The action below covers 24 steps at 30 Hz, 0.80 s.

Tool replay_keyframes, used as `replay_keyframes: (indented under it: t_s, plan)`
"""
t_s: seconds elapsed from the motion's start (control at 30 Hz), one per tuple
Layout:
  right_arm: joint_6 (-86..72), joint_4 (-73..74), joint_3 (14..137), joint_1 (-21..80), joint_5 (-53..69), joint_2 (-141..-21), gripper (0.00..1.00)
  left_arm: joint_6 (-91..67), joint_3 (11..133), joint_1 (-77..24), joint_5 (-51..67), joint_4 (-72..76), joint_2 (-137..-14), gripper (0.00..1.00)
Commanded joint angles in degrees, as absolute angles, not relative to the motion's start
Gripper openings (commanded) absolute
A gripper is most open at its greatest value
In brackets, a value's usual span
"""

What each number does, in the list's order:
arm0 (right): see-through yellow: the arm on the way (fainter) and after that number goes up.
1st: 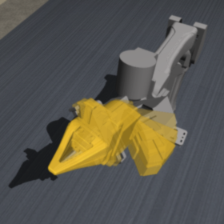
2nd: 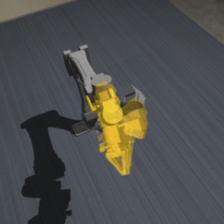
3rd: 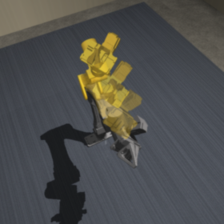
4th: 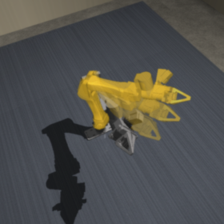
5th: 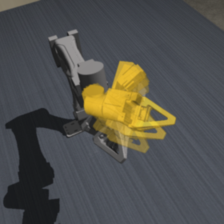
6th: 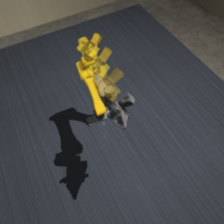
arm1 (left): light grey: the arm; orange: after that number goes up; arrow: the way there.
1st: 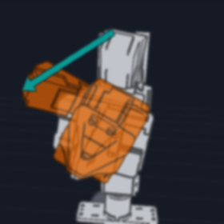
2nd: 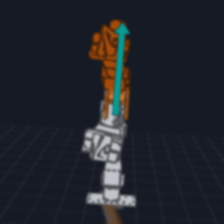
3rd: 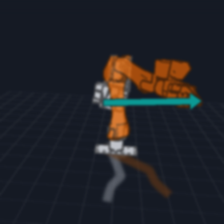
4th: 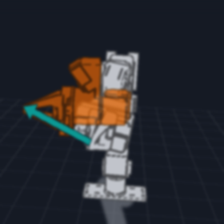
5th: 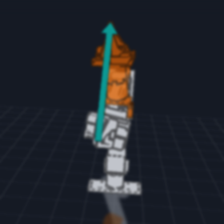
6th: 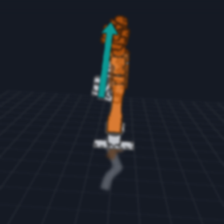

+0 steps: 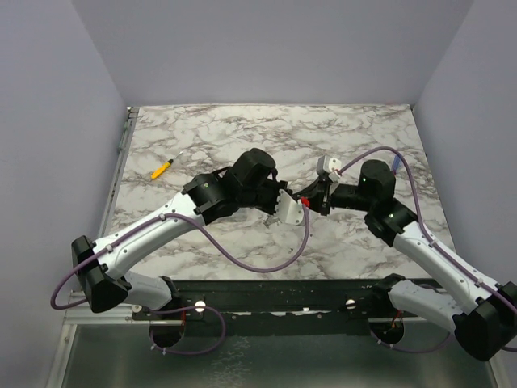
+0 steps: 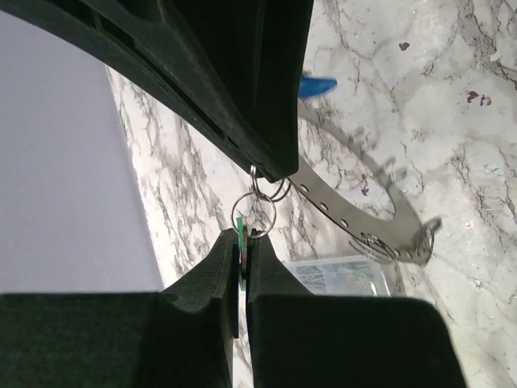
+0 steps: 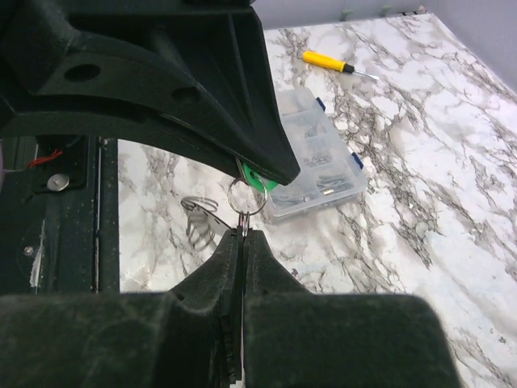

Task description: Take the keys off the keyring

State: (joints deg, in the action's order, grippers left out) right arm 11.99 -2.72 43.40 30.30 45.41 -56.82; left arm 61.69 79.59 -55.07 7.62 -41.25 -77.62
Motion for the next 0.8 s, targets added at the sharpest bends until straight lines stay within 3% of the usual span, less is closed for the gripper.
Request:
replay_keyframes:
  t_s: [0.0,0.33,0.77]
  plan:
    - [8.14,-6.17,44.12,30.47,45.01,-56.94,0.01,58.82,76.21,-54.52,8.71,-38.20,-74.44,0.00]
    - [0.75,-15.57,44.76,30.15,48.27,-60.37,0.01,54.86,73.47,-53.70,10.76,-36.01,-73.76,0.00]
    - [-16.36,-40.12,38.70,28.67,55.26,-63.79,0.01,47.61,70.19,-51.67,14.05,-32.43,-71.62,0.00]
